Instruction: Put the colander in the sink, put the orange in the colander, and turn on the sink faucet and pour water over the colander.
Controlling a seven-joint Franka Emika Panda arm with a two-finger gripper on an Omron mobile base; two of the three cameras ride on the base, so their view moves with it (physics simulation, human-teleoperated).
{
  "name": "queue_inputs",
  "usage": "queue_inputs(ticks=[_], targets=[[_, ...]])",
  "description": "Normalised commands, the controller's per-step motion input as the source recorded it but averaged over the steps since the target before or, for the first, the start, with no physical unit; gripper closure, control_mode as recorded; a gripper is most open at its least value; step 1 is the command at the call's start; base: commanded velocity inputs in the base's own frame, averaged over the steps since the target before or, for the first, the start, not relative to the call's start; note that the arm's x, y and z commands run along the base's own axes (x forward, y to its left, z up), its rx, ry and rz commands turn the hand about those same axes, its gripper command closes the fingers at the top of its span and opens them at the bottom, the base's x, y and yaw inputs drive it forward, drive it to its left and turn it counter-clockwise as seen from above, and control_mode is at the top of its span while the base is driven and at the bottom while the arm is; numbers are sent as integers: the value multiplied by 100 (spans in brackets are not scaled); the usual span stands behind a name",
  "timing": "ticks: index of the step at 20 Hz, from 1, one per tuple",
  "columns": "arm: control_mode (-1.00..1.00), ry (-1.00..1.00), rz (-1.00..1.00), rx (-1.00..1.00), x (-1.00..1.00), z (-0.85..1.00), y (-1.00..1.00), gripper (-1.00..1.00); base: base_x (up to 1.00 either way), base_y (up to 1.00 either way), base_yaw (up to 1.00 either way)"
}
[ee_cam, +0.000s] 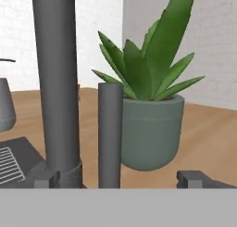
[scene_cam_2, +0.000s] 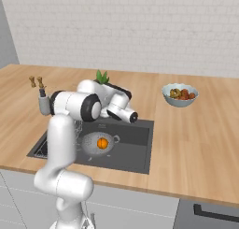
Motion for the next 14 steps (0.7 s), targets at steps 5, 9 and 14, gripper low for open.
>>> queue_inputs(ticks=[5,9,14], targets=[[-100,0,-1,3,41,-11,5,-100,0,0,0],[-100,0,-1,8,38,-2,0,-100,0,0,0],[-100,0,-1,6,25,0,0,100,0,0,0]])
